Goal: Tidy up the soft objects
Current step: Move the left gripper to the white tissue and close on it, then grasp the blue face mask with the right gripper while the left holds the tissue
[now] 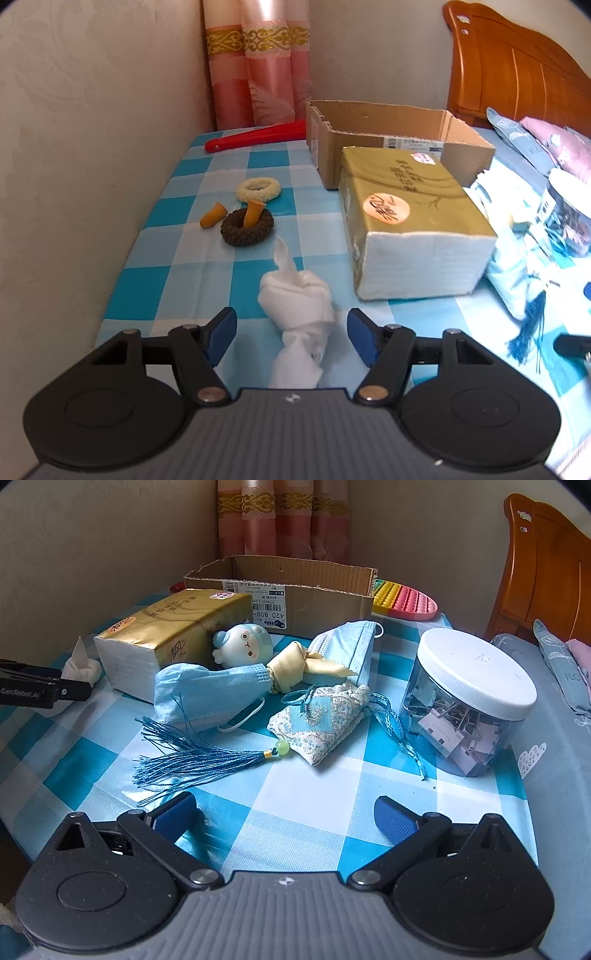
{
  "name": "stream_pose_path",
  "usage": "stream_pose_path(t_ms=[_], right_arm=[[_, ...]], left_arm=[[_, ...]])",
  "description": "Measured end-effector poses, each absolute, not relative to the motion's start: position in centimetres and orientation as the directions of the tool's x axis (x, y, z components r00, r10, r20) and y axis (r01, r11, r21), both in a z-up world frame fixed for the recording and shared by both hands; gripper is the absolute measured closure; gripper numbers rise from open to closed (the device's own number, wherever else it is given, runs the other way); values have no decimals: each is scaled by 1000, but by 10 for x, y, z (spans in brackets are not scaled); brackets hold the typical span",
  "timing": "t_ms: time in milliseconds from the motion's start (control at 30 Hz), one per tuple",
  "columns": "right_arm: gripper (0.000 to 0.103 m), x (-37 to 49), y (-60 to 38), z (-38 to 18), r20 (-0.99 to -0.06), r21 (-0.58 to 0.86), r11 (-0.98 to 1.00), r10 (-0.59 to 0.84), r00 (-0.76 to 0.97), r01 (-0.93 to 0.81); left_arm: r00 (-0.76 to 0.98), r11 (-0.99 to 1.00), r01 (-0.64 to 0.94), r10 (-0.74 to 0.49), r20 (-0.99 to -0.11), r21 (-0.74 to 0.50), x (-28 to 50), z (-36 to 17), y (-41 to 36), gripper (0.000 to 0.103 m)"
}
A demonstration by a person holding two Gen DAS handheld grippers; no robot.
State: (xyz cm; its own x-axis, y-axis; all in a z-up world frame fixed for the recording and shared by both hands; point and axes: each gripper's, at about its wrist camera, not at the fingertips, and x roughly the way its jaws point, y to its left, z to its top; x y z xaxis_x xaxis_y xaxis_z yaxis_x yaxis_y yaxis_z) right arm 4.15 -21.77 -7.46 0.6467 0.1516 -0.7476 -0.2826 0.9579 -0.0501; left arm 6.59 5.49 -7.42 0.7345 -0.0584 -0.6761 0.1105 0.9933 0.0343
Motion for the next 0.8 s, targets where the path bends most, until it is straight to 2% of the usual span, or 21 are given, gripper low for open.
stream_pose_path(t_ms=[133,367,500,800], right_arm=[[0,43,-217,-74,-753,-50,955,157,640,-293],[0,48,-214,-67,-743,-49,942,188,642,-333],[0,54,-208,-54,-721,-32,913,260,642,-406],[0,91,-177,-50,-723,-54,801,380,577,-596]], left_arm=[[736,995,103,-73,-673,5,74,-77,56,38],[733,995,90,-89,-675,-34,79,-82,58,58],[735,996,83,-90,-672,-43,80,-82,58,64],[730,996,68,-93,-677,-63,81,-80,60,64]])
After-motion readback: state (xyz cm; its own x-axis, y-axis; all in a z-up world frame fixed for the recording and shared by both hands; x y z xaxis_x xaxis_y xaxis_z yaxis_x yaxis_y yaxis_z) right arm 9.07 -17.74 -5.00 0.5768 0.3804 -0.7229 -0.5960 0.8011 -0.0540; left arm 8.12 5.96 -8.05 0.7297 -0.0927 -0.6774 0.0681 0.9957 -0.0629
